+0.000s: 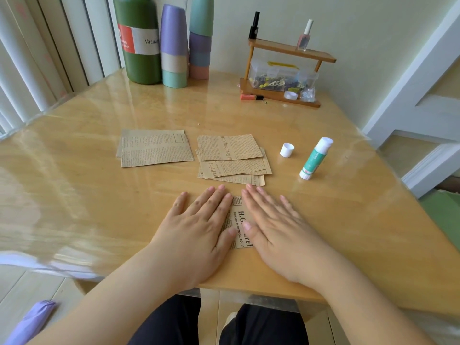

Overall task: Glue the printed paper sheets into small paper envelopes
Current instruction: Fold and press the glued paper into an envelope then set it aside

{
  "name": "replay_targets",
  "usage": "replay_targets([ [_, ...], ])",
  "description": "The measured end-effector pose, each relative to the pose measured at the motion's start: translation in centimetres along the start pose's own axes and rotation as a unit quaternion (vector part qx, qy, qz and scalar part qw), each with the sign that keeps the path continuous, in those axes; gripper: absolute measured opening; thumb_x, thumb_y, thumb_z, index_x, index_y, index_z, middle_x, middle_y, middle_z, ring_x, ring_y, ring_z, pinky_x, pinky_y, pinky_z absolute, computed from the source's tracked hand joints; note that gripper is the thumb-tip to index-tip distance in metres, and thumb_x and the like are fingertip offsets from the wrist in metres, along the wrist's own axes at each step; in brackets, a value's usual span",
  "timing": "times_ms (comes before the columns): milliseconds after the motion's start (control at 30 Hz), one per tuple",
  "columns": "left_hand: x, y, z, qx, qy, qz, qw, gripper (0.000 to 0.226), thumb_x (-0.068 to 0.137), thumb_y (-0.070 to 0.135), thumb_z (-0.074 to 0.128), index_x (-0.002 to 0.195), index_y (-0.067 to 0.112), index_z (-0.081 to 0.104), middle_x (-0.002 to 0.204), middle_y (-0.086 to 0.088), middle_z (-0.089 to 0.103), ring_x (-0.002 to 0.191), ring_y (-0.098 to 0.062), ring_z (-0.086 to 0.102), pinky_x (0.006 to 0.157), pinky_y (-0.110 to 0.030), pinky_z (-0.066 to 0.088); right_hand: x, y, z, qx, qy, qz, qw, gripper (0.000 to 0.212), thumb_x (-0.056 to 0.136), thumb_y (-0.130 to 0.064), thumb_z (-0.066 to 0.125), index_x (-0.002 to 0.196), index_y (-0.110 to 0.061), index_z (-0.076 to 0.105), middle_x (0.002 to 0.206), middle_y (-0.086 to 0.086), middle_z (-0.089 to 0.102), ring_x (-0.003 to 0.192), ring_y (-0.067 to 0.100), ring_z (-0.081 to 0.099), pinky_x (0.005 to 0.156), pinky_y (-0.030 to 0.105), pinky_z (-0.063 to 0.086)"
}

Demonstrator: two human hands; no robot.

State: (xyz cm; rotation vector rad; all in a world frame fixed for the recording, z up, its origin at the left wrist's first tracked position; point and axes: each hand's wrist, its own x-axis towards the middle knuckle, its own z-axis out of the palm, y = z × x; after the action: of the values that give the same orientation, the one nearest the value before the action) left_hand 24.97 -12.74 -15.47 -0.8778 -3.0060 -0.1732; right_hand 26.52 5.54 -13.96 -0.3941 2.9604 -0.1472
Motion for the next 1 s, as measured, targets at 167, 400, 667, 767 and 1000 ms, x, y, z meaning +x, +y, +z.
replay_targets([
  [167,-0.9,-1.6,0.1,0.027,0.008,-0.01,1.0,0.067,0.099,0.048,0.006,0.136,0.012,0.049,0.141,-0.005,0.047,0.128,-0.022,0.045,0.099,-0.05,0.04,-1.8,2.1,-0.7,0.0,-0.035,0.046,0.998,0.06,0.086,-0.055,-0.007,0.141,-0.04,-0.025,0.147,-0.027,-0.032,0.132,-0.008,-0.032,0.117,0.034,-0.014],
  [400,-0.9,-0.4,-1.0,-0.01,-0.001,-0.022,1.0,0.096,0.056,0.061,-0.045,0.143,0.025,-0.025,0.148,0.01,-0.032,0.133,-0.01,-0.034,0.111,-0.045,-0.02,-1.2,1.6,-0.9,0.041,0.038,0.035,0.998,0.062,0.091,-0.052,0.007,0.149,-0.035,-0.007,0.154,-0.025,-0.014,0.137,-0.008,-0.021,0.118,0.031,-0.011],
  [667,0.8,1.4,-0.5,-0.037,0.002,-0.011,0.999,0.082,0.066,0.051,-0.027,0.143,0.022,-0.025,0.151,0.006,-0.028,0.136,-0.008,-0.03,0.115,-0.042,-0.012,0.4,-0.8,0.0,0.03,0.027,-0.01,0.999,0.077,0.076,-0.054,-0.014,0.148,-0.029,-0.015,0.153,-0.017,-0.024,0.137,-0.004,-0.026,0.117,0.03,-0.013],
  [767,0.8,1.5,-0.3,-0.029,-0.009,-0.014,0.999,0.081,0.066,0.05,-0.028,0.142,0.021,-0.024,0.151,0.005,-0.028,0.137,-0.009,-0.028,0.116,-0.042,-0.01,0.4,-0.8,0.3,0.007,0.025,-0.004,1.0,0.082,0.07,-0.053,-0.019,0.148,-0.027,-0.017,0.153,-0.016,-0.026,0.138,-0.003,-0.026,0.115,0.029,-0.016],
  [1000,0.8,1.5,-0.3,-0.011,-0.019,-0.009,1.0,0.081,0.067,0.049,-0.027,0.142,0.019,-0.024,0.152,0.003,-0.028,0.137,-0.01,-0.028,0.116,-0.043,-0.01,0.4,-0.9,0.3,-0.002,0.024,-0.004,1.0,0.081,0.071,-0.052,-0.02,0.148,-0.027,-0.018,0.153,-0.015,-0.027,0.137,-0.002,-0.027,0.116,0.03,-0.014],
])
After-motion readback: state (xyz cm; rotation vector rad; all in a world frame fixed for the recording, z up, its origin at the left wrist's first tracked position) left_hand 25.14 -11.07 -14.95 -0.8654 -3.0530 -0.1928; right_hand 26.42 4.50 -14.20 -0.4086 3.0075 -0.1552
